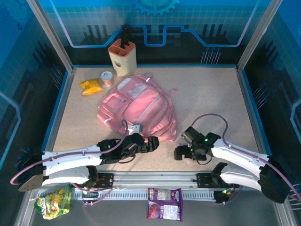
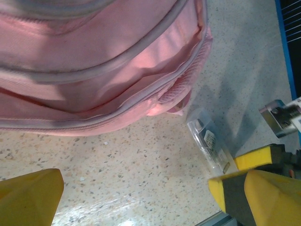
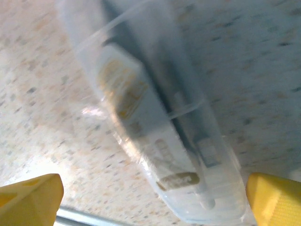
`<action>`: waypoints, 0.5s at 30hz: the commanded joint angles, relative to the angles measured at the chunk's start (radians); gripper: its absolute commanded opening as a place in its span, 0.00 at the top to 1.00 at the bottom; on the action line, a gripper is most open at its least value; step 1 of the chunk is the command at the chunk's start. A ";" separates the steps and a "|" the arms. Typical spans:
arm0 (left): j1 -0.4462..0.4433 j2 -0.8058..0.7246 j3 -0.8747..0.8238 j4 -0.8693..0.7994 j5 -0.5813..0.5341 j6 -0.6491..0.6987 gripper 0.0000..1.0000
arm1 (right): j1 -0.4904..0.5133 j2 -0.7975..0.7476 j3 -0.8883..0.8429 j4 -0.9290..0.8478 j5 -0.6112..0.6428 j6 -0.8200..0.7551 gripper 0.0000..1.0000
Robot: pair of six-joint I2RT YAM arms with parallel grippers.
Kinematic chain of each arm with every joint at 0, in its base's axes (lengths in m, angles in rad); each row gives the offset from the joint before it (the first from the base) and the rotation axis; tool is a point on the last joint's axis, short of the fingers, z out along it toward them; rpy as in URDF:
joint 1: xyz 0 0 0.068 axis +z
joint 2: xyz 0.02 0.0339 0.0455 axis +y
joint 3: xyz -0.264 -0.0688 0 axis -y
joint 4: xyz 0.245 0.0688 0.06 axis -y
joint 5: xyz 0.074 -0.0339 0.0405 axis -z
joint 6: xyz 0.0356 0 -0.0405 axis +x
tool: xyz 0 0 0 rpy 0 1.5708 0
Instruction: Pack the student bag
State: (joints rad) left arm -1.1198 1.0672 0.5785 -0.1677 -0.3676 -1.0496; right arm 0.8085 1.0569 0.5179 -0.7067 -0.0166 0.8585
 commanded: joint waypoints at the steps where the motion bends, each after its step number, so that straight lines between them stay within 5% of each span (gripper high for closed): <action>1: -0.008 -0.041 -0.030 0.009 -0.038 -0.023 0.01 | 0.115 0.017 0.031 0.026 0.033 0.080 0.00; 7: -0.008 -0.093 -0.040 -0.024 -0.053 -0.020 0.01 | 0.213 0.128 0.147 -0.094 0.187 0.030 0.00; 15: -0.008 -0.091 -0.044 -0.015 -0.053 -0.006 0.01 | 0.213 0.077 0.108 -0.151 0.227 0.033 0.20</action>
State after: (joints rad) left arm -1.1221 0.9760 0.5514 -0.1772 -0.3962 -1.0603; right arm 1.0138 1.1622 0.6498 -0.8047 0.1799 0.8825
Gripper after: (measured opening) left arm 0.992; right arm 0.811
